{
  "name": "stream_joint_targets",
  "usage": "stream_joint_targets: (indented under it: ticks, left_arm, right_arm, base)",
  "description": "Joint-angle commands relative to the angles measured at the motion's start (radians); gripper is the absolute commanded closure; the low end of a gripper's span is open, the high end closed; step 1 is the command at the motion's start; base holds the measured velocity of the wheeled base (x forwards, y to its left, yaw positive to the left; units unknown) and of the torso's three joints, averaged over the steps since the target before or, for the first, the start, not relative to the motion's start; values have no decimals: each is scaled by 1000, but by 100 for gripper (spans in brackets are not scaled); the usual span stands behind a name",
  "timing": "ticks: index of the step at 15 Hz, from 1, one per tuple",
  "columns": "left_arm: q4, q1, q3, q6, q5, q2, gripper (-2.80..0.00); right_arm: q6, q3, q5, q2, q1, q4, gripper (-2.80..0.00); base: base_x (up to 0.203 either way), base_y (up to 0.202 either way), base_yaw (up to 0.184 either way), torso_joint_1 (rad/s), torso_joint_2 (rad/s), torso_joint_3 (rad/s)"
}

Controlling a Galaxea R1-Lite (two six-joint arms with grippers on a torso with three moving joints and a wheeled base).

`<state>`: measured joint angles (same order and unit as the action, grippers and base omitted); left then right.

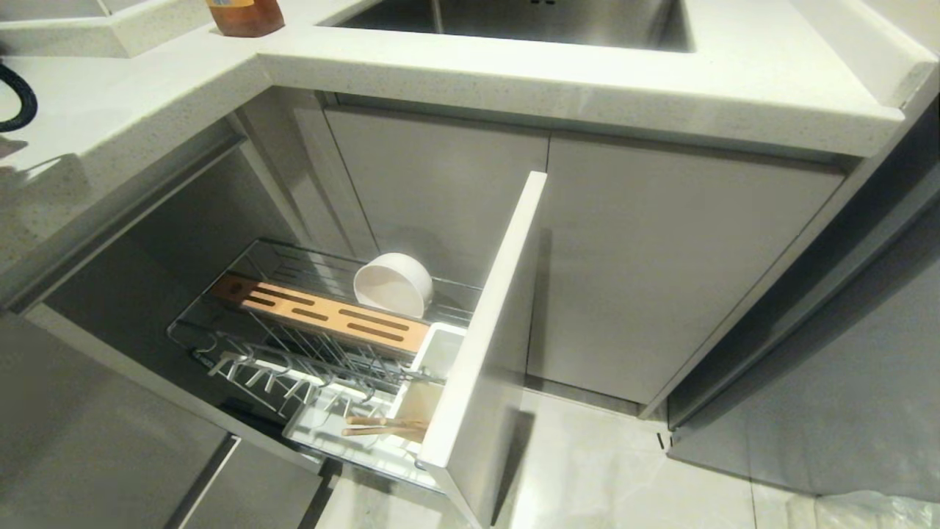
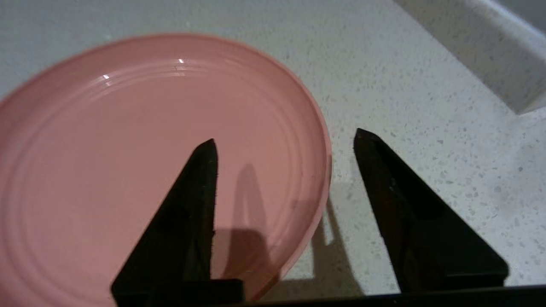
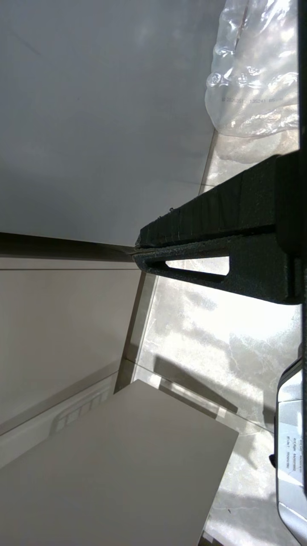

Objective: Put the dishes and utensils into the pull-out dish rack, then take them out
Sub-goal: Pick up the plate and place it in the cupboard

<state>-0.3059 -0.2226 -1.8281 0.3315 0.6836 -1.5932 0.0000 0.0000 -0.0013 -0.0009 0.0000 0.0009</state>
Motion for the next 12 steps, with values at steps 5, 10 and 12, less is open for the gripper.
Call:
stream_joint_targets:
  ticks: [5,10,12]
  left_arm:
    - [-67,0,-57,18,2,-64,-280]
    - [-82,-8,-80,20,1,-87,-280]
    - [-113,-8,-92,31,-3,-92,-280]
  right_arm:
    - [0,0,0,1,0,0,0]
    - [0,0,0,1,0,1,0]
    - [0,0,0,1,0,-1,0]
  base:
    - [0,0,0,0,0,0]
    - [0,0,0,0,0,0]
    - [0,0,0,0,0,0]
